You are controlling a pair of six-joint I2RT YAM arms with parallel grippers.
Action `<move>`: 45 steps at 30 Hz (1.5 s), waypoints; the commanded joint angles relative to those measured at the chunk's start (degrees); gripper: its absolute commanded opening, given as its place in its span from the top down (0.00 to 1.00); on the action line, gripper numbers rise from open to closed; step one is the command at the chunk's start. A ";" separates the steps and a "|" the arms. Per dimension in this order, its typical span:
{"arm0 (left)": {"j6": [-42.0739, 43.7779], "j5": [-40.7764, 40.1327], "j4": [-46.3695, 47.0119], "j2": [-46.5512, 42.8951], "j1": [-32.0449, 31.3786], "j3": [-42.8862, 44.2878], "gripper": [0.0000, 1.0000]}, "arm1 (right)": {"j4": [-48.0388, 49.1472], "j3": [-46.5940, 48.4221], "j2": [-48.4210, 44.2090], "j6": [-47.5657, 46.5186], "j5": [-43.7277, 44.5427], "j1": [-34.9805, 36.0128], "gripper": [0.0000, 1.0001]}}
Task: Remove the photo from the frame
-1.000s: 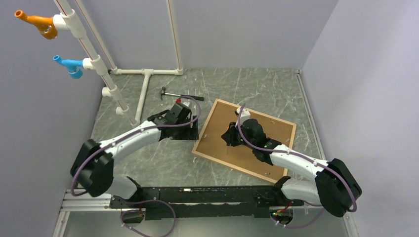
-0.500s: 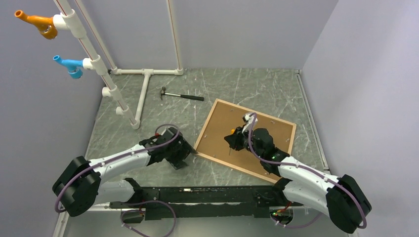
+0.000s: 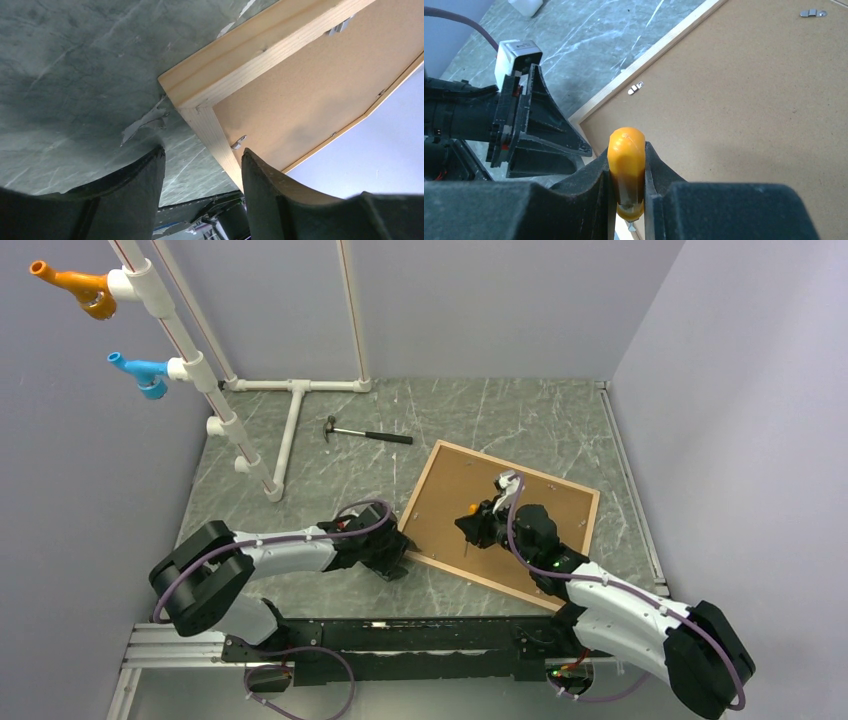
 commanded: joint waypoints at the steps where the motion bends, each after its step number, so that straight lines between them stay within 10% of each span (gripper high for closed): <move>1: -8.15 -2.40 0.75 1.70 -0.59 1.19 0.40 | 3.97 -0.04 -1.71 -0.09 -1.56 -0.19 1.00; 23: -10.29 -9.37 -6.77 6.58 -0.81 2.27 0.58 | 2.89 0.19 -2.08 -1.22 -0.46 -0.18 1.00; 28: -7.88 -10.24 -5.56 7.05 0.10 0.56 0.88 | 3.42 0.16 -0.94 -1.47 -1.00 -0.18 1.00; 45: 24.37 -13.22 -9.34 9.67 11.49 7.67 1.00 | 2.51 4.86 5.62 -1.42 -1.77 -0.04 1.00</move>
